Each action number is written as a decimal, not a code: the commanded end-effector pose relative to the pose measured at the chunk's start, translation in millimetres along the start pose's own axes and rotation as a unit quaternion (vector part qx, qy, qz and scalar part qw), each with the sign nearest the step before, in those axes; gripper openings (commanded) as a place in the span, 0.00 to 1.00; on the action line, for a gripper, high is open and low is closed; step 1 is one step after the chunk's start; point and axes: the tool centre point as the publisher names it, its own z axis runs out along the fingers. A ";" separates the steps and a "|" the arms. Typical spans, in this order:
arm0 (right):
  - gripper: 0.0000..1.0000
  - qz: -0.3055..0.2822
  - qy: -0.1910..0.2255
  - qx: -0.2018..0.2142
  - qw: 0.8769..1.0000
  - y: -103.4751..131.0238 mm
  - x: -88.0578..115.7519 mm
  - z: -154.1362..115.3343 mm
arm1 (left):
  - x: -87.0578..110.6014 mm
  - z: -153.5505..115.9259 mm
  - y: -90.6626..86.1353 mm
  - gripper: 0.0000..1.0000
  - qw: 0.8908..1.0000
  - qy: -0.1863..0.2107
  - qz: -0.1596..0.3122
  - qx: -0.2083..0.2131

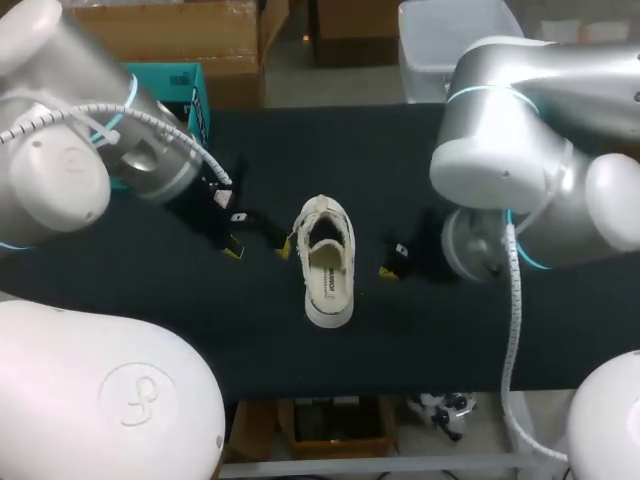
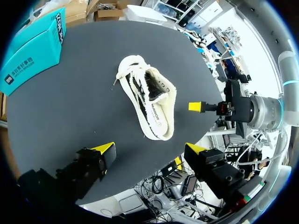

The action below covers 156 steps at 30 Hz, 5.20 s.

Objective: Open the shoe tongue, take the insole out of the shoe, put the insole back into the shoe, and pack the shoe into the shoebox

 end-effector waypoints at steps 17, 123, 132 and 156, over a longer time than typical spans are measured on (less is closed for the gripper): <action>0.00 -0.071 0.320 0.455 0.828 79.8 -38.6 -20.2 | 19.6 3.4 18.6 1.00 0.997 -0.054 -0.047 0.006; 1.00 -0.174 -0.038 0.644 0.744 155.2 -41.6 -67.4 | -10.1 112.0 -55.1 0.64 0.983 -0.185 -0.013 -0.014; 1.00 -0.189 -0.037 0.612 0.767 146.9 -40.2 -70.3 | -14.6 117.9 -60.6 0.66 0.983 -0.182 -0.013 -0.016; 1.00 -0.196 -0.012 0.557 0.807 136.9 -47.9 -78.9 | -21.0 124.1 -73.0 0.42 0.984 -0.178 -0.020 -0.011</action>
